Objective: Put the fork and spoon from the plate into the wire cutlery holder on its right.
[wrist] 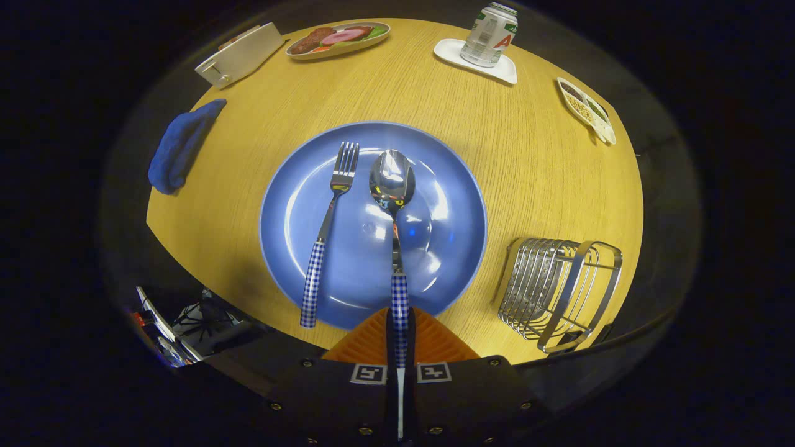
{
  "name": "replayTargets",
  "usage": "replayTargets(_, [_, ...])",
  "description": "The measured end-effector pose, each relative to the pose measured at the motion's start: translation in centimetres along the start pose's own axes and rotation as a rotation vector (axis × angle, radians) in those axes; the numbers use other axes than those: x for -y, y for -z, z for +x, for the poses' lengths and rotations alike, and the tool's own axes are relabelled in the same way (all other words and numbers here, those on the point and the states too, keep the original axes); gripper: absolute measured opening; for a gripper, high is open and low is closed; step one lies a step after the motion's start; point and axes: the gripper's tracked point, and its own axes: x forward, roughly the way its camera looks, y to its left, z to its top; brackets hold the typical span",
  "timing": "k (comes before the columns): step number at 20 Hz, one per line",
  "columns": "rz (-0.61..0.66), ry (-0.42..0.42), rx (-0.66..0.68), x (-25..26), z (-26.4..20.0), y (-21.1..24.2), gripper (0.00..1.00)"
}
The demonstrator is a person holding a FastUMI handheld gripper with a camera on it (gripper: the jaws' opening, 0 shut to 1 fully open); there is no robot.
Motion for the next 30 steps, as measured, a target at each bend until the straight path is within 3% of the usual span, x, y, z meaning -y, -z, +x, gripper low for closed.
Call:
replayTargets(3, [-0.063,0.009,-0.027,0.7,-2.2,1.3,0.04])
replayTargets(11, [-0.082,0.084,0.011,4.8,-8.2,4.2,0.03])
replayTargets(14, [-0.085,0.077,-0.008,5.9,-9.9,5.8,0.03])
replayTargets(23, [-0.119,0.117,-0.219,12.6,-13.6,11.1,0.03])
replayTargets(30, [-0.199,0.159,-0.383,16.4,-13.4,10.9,0.03])
